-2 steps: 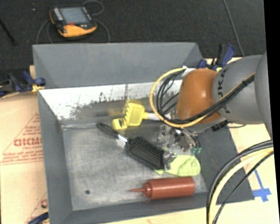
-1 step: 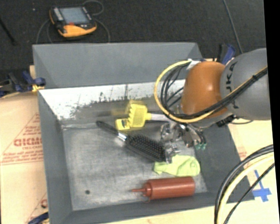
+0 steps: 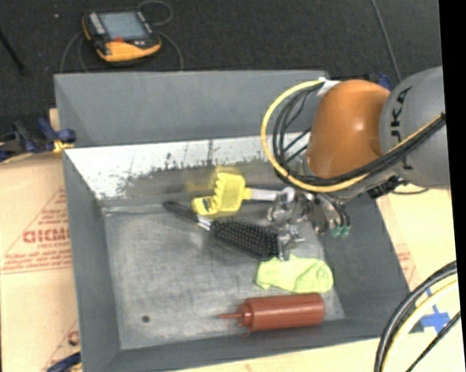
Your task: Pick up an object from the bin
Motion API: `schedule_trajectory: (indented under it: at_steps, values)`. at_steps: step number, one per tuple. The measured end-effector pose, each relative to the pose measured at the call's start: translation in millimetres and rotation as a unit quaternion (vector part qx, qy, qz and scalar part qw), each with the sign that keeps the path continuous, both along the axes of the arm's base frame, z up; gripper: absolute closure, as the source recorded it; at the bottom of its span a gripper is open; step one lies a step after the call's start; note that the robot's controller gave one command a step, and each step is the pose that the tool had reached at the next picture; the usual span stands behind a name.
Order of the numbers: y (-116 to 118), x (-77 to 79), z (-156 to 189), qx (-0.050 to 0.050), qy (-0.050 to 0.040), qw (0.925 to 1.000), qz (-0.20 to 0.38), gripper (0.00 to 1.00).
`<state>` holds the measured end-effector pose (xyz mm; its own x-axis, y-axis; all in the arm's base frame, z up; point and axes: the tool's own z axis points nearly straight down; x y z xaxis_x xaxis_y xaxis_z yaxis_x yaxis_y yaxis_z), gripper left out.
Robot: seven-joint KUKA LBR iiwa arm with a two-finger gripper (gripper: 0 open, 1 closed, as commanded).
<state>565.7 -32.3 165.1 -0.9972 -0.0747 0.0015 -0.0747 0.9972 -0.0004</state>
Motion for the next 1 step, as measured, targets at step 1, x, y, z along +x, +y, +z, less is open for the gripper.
schedule_trajectory:
  at_steps: [1]
  values:
    - [-2.5,0.1,39.1,0.000,-0.0008,1.0000,-0.003,1.00]
